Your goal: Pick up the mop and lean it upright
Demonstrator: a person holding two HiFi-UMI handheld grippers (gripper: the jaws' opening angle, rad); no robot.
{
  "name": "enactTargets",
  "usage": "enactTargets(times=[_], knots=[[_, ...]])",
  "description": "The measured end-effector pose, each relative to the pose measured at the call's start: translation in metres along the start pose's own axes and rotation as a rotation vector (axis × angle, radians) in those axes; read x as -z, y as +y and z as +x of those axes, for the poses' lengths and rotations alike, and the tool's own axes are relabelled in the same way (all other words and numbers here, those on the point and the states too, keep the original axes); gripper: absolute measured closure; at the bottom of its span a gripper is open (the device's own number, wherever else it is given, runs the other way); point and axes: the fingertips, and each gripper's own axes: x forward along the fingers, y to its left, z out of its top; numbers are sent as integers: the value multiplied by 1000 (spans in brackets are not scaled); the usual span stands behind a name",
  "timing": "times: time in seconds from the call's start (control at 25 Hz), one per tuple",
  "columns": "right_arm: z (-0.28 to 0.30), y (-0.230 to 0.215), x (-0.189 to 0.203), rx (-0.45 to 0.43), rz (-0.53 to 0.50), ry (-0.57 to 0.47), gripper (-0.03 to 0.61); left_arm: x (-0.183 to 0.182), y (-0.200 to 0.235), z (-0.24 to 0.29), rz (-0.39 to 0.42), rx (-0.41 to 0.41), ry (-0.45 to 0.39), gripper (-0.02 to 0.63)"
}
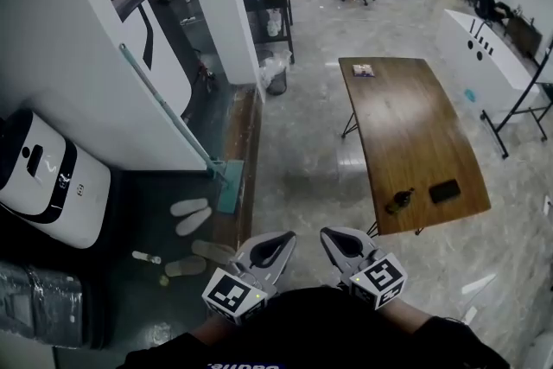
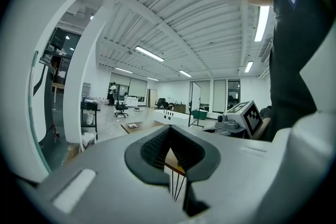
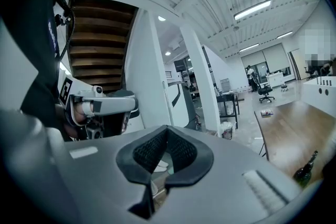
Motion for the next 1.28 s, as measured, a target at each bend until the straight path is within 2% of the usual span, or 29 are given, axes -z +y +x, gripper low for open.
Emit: enactTargets(times=[0.28, 0.76, 1.08, 1.28], knots=[[-24, -32, 15, 6, 30, -4, 574, 0, -22, 23, 9, -17, 8, 594], [-14, -47, 23, -15, 51, 26, 574, 2, -13, 39, -17, -39, 23, 594], [22, -56, 19, 11, 30, 57, 574, 5, 30, 41, -43, -31, -2, 594], [62, -66, 12, 41, 20, 80, 574, 2, 81, 44, -63, -24, -20, 594]])
